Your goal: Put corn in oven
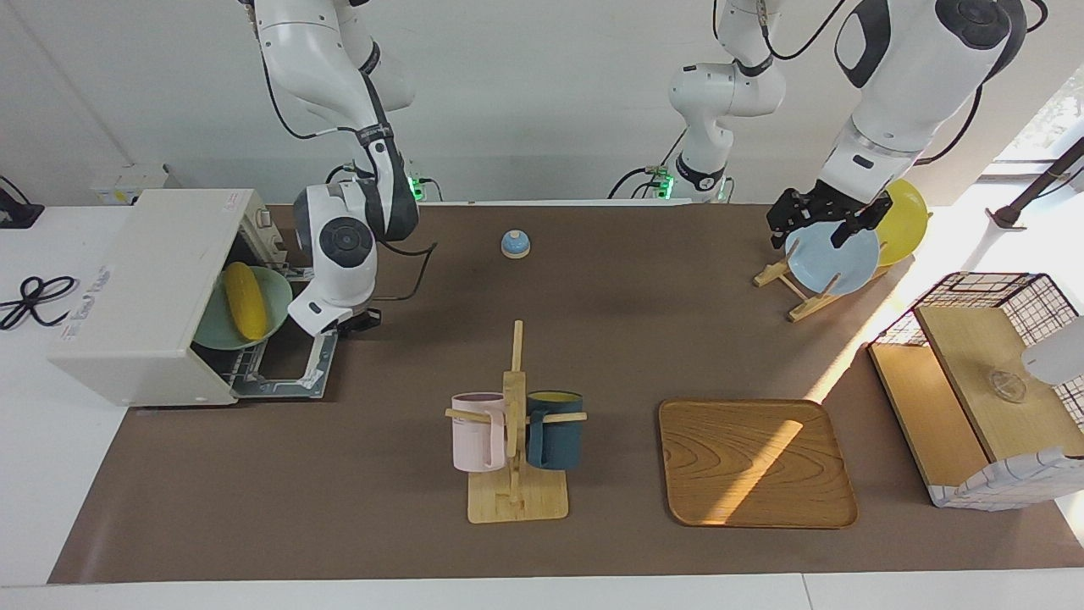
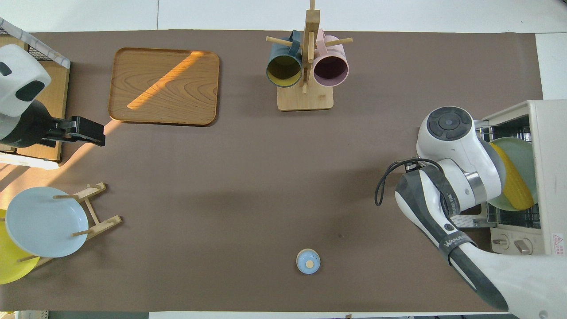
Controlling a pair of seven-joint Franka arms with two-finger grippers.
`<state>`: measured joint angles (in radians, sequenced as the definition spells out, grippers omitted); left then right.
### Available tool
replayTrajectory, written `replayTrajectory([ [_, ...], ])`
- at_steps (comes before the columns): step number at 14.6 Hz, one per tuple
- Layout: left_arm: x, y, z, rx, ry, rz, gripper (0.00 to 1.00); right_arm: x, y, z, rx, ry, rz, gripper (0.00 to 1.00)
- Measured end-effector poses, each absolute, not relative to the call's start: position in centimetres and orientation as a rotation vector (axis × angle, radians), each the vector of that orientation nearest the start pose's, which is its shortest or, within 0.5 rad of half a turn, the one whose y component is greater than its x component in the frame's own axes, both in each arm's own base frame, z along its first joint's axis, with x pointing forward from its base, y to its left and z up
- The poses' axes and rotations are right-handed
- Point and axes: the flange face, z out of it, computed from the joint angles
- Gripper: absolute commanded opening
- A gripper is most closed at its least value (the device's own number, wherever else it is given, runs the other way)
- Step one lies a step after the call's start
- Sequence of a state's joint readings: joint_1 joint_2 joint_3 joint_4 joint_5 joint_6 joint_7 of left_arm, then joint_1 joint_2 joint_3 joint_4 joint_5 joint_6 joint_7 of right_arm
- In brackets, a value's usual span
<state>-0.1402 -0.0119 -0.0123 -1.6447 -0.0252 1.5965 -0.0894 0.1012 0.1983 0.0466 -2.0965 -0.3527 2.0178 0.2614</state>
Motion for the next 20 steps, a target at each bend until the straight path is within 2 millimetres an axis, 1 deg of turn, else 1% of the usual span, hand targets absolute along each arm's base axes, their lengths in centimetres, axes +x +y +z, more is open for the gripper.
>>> replayTrajectory([
  [2,54.4,-8.6,59.8,-3.160,0.098,0.062,1.00,54.8,5.6,33.9,-3.459,-0.208,0.447,0.00],
  [4,54.4,-8.6,59.8,-3.160,0.098,0.062,1.00,55.1,4.1,37.5,-3.447,-0.266,0.497,0.00],
  [5,54.4,-8.6,59.8,-3.160,0.098,0.062,1.00,55.1,2.8,39.4,-3.441,-0.284,0.502,0.00],
  [6,54.4,-8.6,59.8,-3.160,0.098,0.062,1.00,54.9,1.1,41.3,-3.433,-0.304,0.497,0.00],
  [7,54.4,-8.6,59.8,-3.160,0.098,0.062,1.00,54.7,-0.9,43.0,-3.430,-0.314,0.487,0.00],
  [8,54.4,-8.6,59.8,-3.160,0.098,0.062,1.00,54.5,-3.4,44.4,-3.434,-0.314,0.475,0.00],
  [9,54.4,-8.6,59.8,-3.160,0.098,0.062,1.00,54.3,-5.7,45.3,-3.442,-0.309,0.470,0.00],
  [10,54.4,-8.6,59.8,-3.160,0.098,0.062,1.00,54.1,-7.3,45.8,-3.433,-0.300,0.463,0.00],
  [11,54.4,-8.6,59.8,-3.160,0.098,0.062,1.00,54.1,-7.7,45.9,-3.430,-0.302,0.464,0.00],
  [12,54.4,-8.6,59.8,-3.160,0.098,0.062,1.00,54.1,-7.7,45.9,-3.431,-0.306,0.465,0.00],
  [13,54.4,-8.7,59.8,-3.160,0.098,0.062,1.00,54.1,-7.6,46.0,-3.433,-0.309,0.467,0.24],
  [14,54.4,-8.7,59.8,-3.160,0.098,0.062,1.00,54.1,-7.7,46.2,-3.434,-0.304,0.470,0.55],
  [15,54.4,-8.7,59.8,-3.160,0.098,0.062,1.00,54.1,-7.8,46.6,-3.425,-0.283,0.479,0.72],
  [16,54.4,-8.7,59.8,-3.160,0.098,0.062,1.00,54.1,-8.0,47.5,-3.395,-0.237,0.476,0.90],
  [17,54.4,-8.7,59.8,-3.160,0.098,0.062,1.00,54.2,-8.0,49.2,-3.345,-0.188,0.444,1.00],
  [19,54.4,-8.7,59.8,-3.160,0.098,0.062,1.00,54.5,-7.8,54.2,-3.257,-0.125,0.320,1.00],
  [20,54.4,-8.7,59.8,-3.160,0.098,0.062,1.00,54.3,-7.3,56.5,-3.234,-0.116,0.262,1.00],
])
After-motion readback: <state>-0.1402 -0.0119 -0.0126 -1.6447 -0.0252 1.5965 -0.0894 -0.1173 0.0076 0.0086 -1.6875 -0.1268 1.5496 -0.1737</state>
